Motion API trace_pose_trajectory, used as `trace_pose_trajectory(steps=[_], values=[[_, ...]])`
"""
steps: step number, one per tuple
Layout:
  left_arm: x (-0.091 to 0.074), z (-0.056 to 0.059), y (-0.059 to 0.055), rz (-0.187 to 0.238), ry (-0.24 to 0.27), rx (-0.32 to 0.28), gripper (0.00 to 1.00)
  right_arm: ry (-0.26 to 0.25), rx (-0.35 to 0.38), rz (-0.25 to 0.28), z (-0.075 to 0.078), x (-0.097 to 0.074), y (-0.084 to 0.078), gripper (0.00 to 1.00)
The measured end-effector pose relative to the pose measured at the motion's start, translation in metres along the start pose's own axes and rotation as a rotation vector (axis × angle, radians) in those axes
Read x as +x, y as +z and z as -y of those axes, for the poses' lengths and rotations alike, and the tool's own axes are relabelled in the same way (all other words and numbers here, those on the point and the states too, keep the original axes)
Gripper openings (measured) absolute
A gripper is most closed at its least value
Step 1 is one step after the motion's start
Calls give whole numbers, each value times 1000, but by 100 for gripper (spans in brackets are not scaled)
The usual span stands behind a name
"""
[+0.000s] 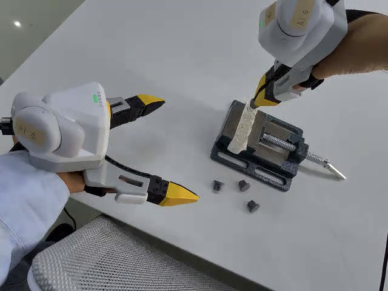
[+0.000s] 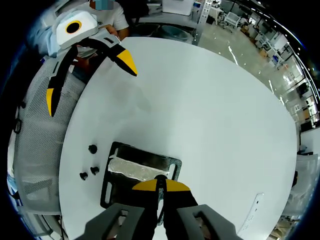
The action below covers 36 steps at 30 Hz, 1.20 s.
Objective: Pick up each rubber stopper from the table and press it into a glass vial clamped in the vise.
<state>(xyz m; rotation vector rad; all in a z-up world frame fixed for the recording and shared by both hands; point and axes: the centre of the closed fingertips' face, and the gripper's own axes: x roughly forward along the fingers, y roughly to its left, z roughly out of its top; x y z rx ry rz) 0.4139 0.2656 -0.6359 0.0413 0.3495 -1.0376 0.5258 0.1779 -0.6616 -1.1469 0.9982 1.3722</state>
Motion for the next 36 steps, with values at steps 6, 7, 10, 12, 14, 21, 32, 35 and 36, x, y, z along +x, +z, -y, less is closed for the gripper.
trace_pose_trajectory(steps=[6,7,10,12,14,21,32,35,36], values=[[1,-3,4,3,2,11,99,-2,-2,-9,-1,0,0,0],[2,-4,5,4,2,12,99,-4,-1,-11,-1,0,0,0],[2,-5,6,3,1,18,99,-7,5,-16,-2,0,1,0],[2,-5,7,2,1,19,99,-6,11,-15,-1,1,1,0],[2,-6,7,0,1,22,99,-6,14,-11,0,1,1,0],[3,-8,8,-4,0,26,99,-4,30,-18,-1,1,1,0],[7,-6,7,-5,-8,24,99,-1,36,-18,-3,1,1,0],[8,-5,7,-3,-12,22,99,-2,34,-22,-5,1,0,0],[9,-5,7,-3,-13,21,99,-1,35,-24,-5,1,0,0]])
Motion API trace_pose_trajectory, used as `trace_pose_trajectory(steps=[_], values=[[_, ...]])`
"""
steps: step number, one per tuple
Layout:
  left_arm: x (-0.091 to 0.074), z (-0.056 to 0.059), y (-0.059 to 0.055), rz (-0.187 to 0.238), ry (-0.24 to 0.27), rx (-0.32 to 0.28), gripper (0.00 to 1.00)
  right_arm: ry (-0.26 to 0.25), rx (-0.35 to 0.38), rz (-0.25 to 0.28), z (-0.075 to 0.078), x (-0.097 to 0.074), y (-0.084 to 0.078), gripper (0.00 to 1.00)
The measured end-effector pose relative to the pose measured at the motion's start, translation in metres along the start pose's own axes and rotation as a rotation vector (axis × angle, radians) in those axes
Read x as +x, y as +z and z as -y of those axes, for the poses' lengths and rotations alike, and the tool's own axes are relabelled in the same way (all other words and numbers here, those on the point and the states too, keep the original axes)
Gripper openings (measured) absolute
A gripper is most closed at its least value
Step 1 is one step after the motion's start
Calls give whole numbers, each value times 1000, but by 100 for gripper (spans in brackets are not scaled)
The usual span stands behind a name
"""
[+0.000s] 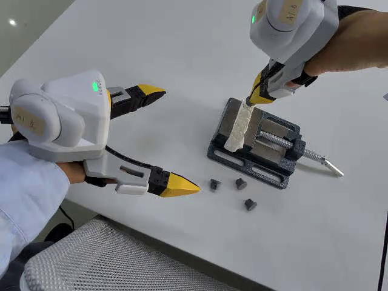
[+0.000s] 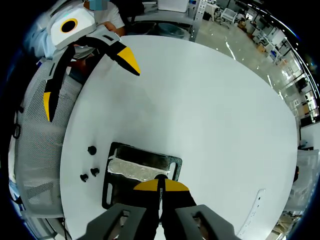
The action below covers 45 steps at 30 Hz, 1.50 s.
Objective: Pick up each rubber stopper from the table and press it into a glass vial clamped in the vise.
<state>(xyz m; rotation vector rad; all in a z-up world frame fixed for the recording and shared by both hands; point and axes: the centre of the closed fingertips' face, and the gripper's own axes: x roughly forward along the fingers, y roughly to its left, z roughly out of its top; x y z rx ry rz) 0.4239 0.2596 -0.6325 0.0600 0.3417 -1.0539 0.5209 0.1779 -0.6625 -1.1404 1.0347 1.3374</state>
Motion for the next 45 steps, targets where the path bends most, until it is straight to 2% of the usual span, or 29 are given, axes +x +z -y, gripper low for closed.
trace_pose_trajectory(steps=[10,15,28,31,37,40,45], values=[[1,0,-1,-3,-3,-2,99,7,7,5,-2,0,0,0],[3,0,-1,0,-6,-5,99,2,-5,-16,-2,1,0,0],[4,-1,-4,5,-6,-12,99,2,-3,-19,-2,1,1,0],[5,-1,-2,8,-6,-11,99,-9,-13,-13,-3,0,0,0],[1,-1,3,7,-7,1,99,-12,21,5,-1,-1,1,0],[-2,0,3,3,-4,6,99,-12,9,6,-1,-1,1,0],[-5,1,5,-1,4,15,99,-9,28,34,0,-2,0,0]])
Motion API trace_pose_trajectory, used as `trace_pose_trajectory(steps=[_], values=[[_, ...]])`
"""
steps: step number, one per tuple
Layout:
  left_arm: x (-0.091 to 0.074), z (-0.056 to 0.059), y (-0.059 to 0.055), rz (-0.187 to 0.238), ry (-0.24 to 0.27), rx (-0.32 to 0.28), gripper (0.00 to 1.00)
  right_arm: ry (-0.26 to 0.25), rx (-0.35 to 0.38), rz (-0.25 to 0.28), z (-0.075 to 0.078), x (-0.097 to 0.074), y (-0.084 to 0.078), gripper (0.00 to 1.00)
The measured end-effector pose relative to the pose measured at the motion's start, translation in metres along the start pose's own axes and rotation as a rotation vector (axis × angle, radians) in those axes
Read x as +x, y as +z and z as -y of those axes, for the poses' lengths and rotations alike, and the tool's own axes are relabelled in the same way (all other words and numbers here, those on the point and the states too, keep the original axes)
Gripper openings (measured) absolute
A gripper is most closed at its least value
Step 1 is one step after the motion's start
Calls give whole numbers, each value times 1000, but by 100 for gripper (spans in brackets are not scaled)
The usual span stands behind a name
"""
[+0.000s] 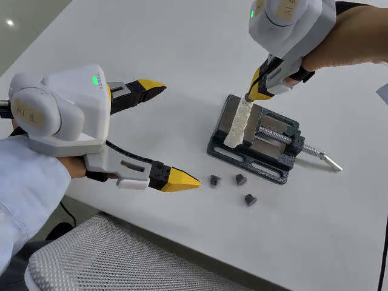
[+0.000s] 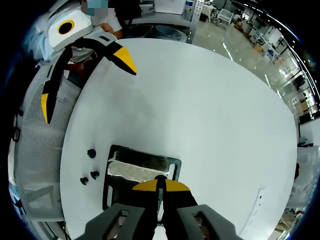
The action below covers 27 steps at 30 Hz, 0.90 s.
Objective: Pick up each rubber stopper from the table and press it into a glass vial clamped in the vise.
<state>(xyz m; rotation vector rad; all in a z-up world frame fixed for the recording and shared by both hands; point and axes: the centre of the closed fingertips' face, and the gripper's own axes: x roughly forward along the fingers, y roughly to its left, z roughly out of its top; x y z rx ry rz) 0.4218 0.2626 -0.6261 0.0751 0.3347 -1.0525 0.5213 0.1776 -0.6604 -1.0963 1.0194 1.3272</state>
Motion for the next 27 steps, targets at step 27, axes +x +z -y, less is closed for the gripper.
trace_pose_trajectory(steps=[27], values=[[-3,5,8,-9,-17,13,99,-112,248,418,-25,-26,14,29]])
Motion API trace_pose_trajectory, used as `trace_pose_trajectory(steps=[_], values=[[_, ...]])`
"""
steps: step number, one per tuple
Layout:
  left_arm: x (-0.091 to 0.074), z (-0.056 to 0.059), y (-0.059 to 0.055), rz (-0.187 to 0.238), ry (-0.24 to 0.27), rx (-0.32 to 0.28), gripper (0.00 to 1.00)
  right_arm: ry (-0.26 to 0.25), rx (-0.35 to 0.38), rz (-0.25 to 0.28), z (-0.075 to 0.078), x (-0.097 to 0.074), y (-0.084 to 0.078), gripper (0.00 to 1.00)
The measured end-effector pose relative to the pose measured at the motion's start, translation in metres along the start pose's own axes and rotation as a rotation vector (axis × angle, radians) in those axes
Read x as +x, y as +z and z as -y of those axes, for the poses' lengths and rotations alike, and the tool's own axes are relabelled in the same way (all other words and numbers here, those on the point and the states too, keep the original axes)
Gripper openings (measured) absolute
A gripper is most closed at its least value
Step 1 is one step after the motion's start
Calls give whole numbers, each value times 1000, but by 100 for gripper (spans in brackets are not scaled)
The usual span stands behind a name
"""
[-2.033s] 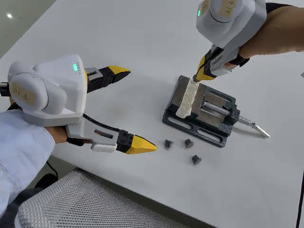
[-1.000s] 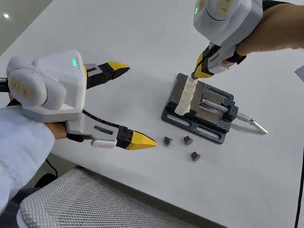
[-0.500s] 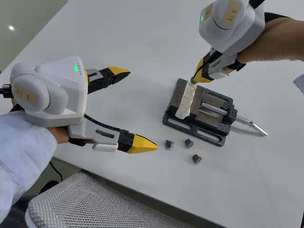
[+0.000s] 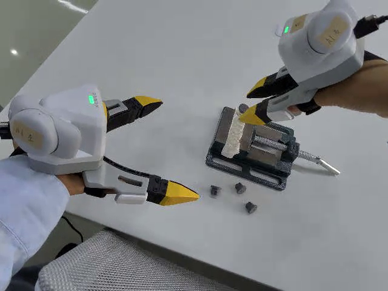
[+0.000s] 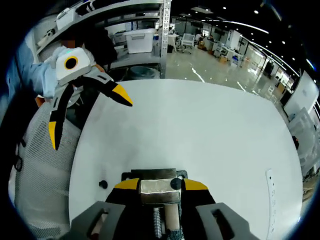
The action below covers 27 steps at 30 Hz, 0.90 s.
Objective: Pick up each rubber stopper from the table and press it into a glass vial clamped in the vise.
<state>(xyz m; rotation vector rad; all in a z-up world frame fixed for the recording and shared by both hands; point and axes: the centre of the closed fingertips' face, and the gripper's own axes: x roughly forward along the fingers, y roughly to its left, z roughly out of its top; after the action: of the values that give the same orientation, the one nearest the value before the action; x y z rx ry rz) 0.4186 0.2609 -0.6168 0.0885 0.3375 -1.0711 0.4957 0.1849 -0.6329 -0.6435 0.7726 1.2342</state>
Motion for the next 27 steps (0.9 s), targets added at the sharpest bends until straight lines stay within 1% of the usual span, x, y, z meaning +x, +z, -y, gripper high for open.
trace_pose_trajectory(steps=[2,7,9,11,13,15,17,20,22,24,27], values=[[0,-1,2,4,-1,-3,99,-8,32,40,-8,-4,0,31],[1,0,6,3,-6,4,99,-41,66,98,-25,-12,-5,35],[1,2,8,10,-15,6,99,-43,83,119,-33,-13,-8,38],[1,2,9,15,-17,10,99,-51,92,136,-37,-14,-10,42],[0,3,9,15,-19,1,99,-67,100,149,-40,-15,-13,43],[-2,5,9,14,-21,5,99,-78,126,182,-45,-16,-14,44],[-3,6,8,11,-23,4,99,-89,151,198,-49,-17,-19,46],[-5,8,8,10,-25,11,99,-94,183,211,-59,-15,-29,47],[-6,8,7,-1,-27,10,99,-104,192,209,-66,-13,-37,47],[-7,8,7,-3,-25,14,99,-110,210,207,-72,-11,-43,46],[-7,8,8,-6,-26,16,99,-115,219,201,-83,-9,-52,44]])
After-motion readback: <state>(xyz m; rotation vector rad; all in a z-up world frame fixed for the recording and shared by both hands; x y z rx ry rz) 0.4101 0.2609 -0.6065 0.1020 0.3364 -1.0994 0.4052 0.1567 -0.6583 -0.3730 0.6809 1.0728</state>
